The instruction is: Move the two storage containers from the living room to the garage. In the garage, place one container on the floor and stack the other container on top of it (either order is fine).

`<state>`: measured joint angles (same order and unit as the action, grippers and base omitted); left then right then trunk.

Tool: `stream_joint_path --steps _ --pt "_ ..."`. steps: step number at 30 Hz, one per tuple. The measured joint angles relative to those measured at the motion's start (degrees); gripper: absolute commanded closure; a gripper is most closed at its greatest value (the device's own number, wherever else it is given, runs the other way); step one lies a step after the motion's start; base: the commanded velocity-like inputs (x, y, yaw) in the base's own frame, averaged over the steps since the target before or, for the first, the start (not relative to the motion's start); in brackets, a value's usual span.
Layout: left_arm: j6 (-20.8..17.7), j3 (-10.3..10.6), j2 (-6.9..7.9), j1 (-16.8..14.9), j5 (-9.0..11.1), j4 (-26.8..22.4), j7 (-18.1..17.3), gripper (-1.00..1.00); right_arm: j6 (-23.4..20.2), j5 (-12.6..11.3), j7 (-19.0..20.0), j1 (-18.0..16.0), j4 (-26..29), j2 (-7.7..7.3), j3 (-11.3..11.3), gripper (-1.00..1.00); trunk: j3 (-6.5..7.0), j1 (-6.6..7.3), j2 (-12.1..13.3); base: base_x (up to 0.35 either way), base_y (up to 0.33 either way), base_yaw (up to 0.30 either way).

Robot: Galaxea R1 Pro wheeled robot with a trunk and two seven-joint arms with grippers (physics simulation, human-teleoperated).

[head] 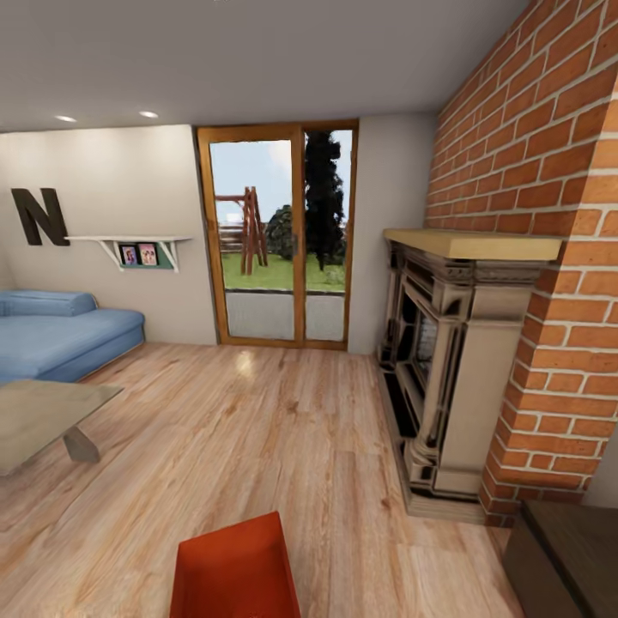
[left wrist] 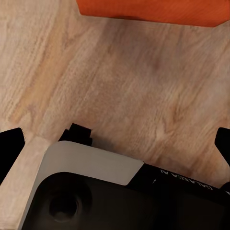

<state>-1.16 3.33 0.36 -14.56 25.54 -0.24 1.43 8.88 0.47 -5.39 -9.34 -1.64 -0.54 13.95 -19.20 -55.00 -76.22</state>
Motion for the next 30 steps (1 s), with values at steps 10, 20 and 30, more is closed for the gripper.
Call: stream_joint_path --steps 10,20,30 --pt "0.0 0.0 0.00 0.0 0.0 0.0 0.0 -1.00 0.0 0.0 -0.1 0.0 0.0 0.00 0.0 -1.00 0.00 0.00 0.0 0.000 0.000 0.271" --pt "0.0 0.0 0.06 0.0 0.0 0.0 0.0 -1.00 -0.1 0.0 -0.1 0.0 0.0 -0.01 0.1 -1.00 0.00 0.00 0.0 0.000 0.000 0.271" --pt "0.0 -0.1 0.09 0.0 0.1 0.0 0.0 -1.00 0.0 0.0 -0.1 0.0 0.0 0.00 0.1 -1.00 0.00 0.00 0.0 0.000 0.000 0.270"
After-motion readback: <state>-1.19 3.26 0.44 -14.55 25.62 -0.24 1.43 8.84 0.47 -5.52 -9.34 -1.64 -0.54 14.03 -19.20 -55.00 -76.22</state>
